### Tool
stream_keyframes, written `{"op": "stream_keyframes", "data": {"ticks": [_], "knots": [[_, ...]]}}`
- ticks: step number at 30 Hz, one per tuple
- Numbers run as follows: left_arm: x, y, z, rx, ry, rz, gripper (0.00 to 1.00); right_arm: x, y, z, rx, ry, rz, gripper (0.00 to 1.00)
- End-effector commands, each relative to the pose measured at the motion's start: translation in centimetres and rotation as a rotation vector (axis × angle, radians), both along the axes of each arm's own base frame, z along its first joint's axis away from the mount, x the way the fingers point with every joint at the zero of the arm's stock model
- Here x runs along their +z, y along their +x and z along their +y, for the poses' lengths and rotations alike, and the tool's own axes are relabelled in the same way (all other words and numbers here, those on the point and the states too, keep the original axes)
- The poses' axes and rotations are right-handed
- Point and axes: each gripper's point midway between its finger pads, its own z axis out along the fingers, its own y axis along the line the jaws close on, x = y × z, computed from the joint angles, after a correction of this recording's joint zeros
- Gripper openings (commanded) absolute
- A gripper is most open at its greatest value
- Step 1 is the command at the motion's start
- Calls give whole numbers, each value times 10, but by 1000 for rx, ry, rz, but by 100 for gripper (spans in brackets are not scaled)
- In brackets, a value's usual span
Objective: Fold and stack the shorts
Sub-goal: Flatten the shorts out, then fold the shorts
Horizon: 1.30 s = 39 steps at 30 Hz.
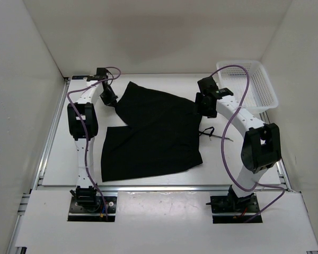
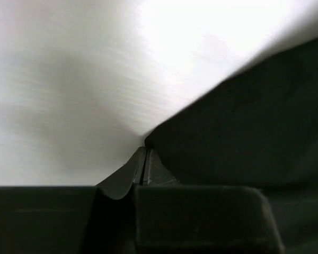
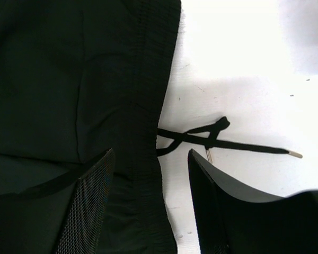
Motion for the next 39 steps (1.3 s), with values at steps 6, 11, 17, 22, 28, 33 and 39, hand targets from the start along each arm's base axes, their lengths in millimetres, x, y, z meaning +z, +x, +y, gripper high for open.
{"op": "stream_keyframes", "data": {"ticks": [6, 11, 17, 22, 28, 33, 39], "knots": [[46, -20, 35, 127, 100, -35, 10, 15, -12, -8, -15, -4, -18, 64], [55, -25, 32, 119, 83, -31, 47, 18, -20, -9, -18, 8, -15, 70], [88, -46, 43, 151, 91, -39, 100, 35, -38, -9, -7, 59, -49, 86], [130, -105, 45, 171, 100, -90, 94, 21, -88, -5, 23, 159, 18, 89], [92, -219, 6, 106, 27, 28, 53, -26, -165, 6, -41, 379, 141, 85], [54, -278, -23, 111, -82, 117, 38, -49, -197, 26, -166, 630, 215, 77], [9, -293, -28, 138, -51, 212, 18, -78, -207, 36, -239, 723, 289, 74]]}}
